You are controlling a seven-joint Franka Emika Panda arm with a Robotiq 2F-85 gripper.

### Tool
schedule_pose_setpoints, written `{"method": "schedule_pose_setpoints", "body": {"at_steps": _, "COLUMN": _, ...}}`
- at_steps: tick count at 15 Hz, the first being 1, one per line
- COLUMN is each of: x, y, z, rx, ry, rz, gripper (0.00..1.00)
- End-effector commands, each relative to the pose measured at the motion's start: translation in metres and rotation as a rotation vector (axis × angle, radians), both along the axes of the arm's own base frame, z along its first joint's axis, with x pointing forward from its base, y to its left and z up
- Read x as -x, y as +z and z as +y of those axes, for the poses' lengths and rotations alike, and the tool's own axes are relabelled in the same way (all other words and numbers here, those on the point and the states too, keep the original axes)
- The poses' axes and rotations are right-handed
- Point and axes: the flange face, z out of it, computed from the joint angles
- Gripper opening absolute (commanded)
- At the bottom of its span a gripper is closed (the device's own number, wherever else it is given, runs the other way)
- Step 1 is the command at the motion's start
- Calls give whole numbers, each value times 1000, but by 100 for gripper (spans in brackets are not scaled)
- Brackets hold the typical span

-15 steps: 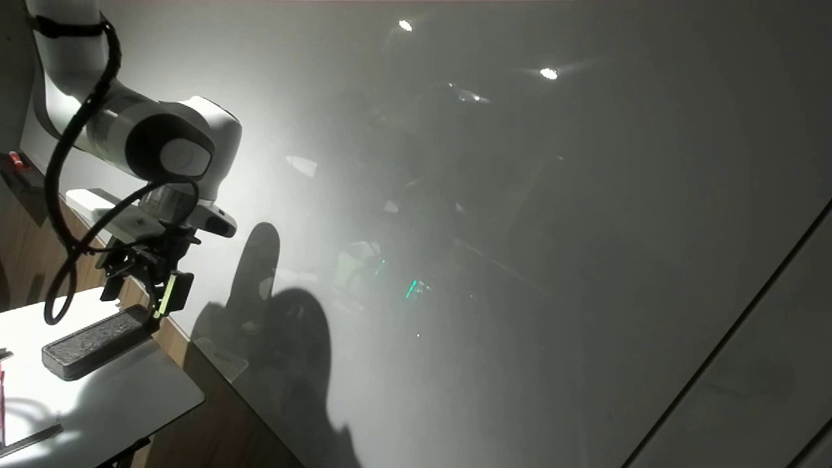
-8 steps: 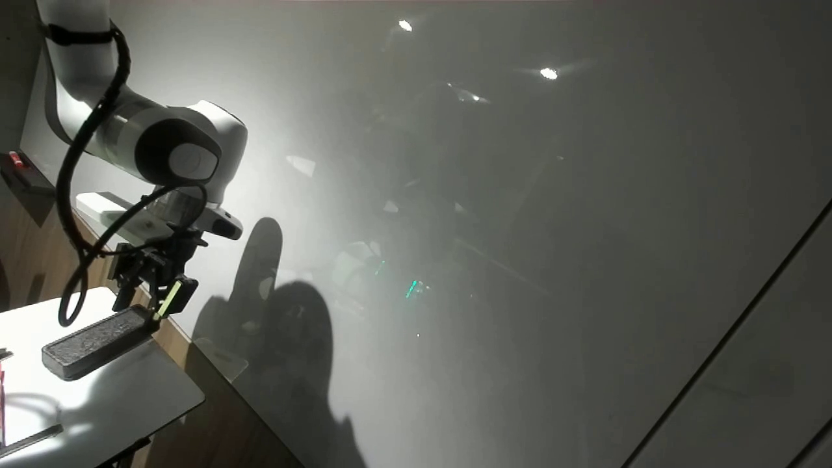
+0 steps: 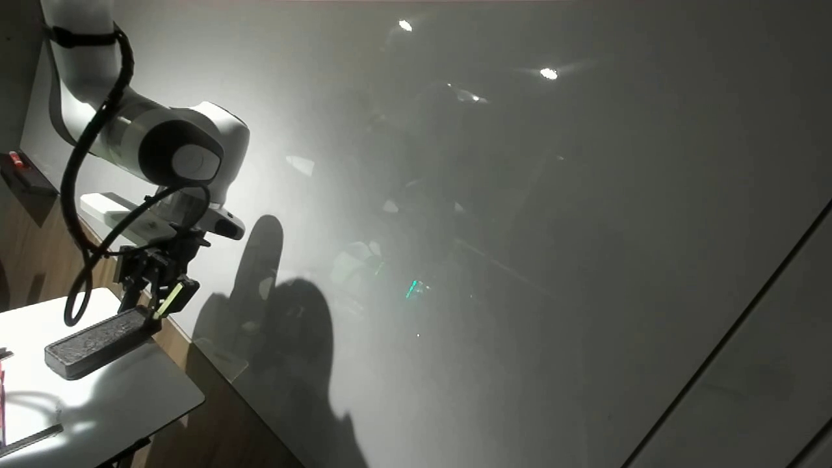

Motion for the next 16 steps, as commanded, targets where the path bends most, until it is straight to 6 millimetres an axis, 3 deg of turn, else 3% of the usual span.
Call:
{"method": "schedule_pose_setpoints", "body": {"at_steps": 1, "x": -15, "y": 11, "z": -11, "rx": 13, "ry": -36, "rz": -34, "gripper": 29}}
{"method": "schedule_pose_setpoints", "body": {"at_steps": 5, "x": -30, "y": 24, "z": -32, "rx": 1, "ry": -131, "rz": -40, "gripper": 29}}
{"method": "schedule_pose_setpoints", "body": {"at_steps": 10, "x": -27, "y": 15, "z": -60, "rx": 38, "ry": -269, "rz": 24, "gripper": 29}}
{"method": "schedule_pose_setpoints", "body": {"at_steps": 16, "x": -17, "y": 13, "z": -32, "rx": 29, "ry": -271, "rz": 36, "gripper": 29}}
